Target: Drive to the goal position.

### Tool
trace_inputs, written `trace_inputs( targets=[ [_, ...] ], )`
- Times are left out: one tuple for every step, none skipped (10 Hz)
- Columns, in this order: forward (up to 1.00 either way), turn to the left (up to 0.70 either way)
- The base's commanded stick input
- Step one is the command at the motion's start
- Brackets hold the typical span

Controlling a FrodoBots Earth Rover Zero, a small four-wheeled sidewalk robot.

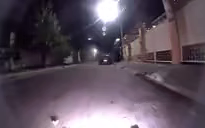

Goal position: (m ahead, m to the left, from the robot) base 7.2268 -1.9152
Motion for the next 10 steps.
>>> trace_inputs(
  targets=[
    [0.70, 0.00],
    [0.70, 0.00],
    [0.70, 0.00],
    [0.70, 0.00],
    [0.70, 0.00],
    [0.70, 0.00],
    [0.70, 0.00],
    [0.70, 0.00],
    [0.70, 0.00],
    [0.70, 0.00]
  ],
)
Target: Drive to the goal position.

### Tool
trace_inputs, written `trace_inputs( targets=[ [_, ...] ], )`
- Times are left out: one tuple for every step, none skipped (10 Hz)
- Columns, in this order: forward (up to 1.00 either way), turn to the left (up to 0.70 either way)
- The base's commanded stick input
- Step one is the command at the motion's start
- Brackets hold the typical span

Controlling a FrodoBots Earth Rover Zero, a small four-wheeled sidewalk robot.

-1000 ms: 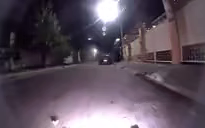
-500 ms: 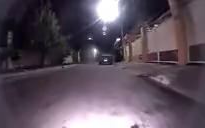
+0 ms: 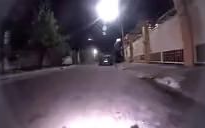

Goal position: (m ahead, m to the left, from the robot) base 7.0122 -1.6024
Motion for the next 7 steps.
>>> trace_inputs(
  targets=[
    [0.70, 0.00],
    [0.70, 0.00],
    [0.70, 0.00],
    [0.70, 0.00],
    [0.70, 0.00],
    [0.70, 0.00],
    [0.70, 0.00]
  ],
)
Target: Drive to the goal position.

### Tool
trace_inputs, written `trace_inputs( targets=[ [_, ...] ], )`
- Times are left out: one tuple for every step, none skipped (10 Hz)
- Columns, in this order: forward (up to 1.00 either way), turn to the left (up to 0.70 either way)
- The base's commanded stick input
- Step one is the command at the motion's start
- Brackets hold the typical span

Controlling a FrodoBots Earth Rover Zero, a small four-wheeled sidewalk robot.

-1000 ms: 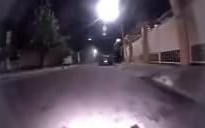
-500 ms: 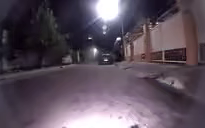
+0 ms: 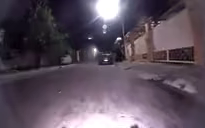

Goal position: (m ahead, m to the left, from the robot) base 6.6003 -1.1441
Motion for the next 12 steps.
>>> trace_inputs(
  targets=[
    [0.70, 0.00],
    [0.70, 0.00],
    [0.70, 0.00],
    [0.70, 0.00],
    [0.70, 0.00],
    [0.70, 0.00],
    [0.70, 0.00],
    [0.70, 0.00],
    [0.70, 0.00],
    [0.70, 0.00],
    [0.70, 0.00],
    [0.70, 0.00]
  ],
)
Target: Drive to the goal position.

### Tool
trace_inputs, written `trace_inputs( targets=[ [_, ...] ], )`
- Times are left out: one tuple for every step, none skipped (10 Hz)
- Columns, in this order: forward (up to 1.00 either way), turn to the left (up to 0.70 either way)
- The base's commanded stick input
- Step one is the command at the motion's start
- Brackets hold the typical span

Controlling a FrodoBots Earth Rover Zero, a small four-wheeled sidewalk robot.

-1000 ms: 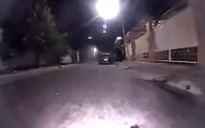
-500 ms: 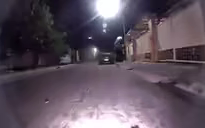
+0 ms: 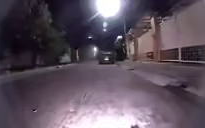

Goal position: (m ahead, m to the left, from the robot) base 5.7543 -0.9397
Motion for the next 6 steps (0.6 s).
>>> trace_inputs(
  targets=[
    [0.70, 0.00],
    [0.70, 0.00],
    [0.70, 0.00],
    [0.70, 0.00],
    [0.70, 0.00],
    [0.70, 0.00]
  ],
)
